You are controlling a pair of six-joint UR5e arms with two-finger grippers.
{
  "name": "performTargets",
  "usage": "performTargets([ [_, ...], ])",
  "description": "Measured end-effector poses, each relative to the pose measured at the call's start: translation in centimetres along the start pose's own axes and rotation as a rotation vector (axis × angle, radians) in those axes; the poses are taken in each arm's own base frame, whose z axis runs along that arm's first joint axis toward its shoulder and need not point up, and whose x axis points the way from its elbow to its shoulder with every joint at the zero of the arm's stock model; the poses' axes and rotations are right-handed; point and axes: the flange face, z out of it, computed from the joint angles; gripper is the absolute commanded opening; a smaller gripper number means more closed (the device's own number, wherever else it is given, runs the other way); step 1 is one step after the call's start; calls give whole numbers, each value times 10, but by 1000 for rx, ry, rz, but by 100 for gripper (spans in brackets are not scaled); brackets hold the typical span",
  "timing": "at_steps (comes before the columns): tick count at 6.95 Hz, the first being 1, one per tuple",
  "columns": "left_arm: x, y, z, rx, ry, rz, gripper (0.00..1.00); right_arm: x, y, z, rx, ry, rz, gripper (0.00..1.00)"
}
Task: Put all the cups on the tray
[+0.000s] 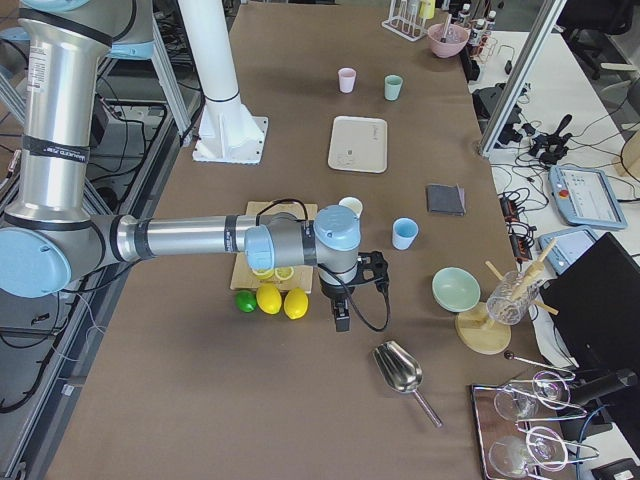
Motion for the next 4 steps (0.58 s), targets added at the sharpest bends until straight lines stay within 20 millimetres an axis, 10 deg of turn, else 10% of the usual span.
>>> performTargets([
  [4, -3, 5, 5, -9, 9, -15, 98, -1, 0, -1, 2, -1, -2, 100],
])
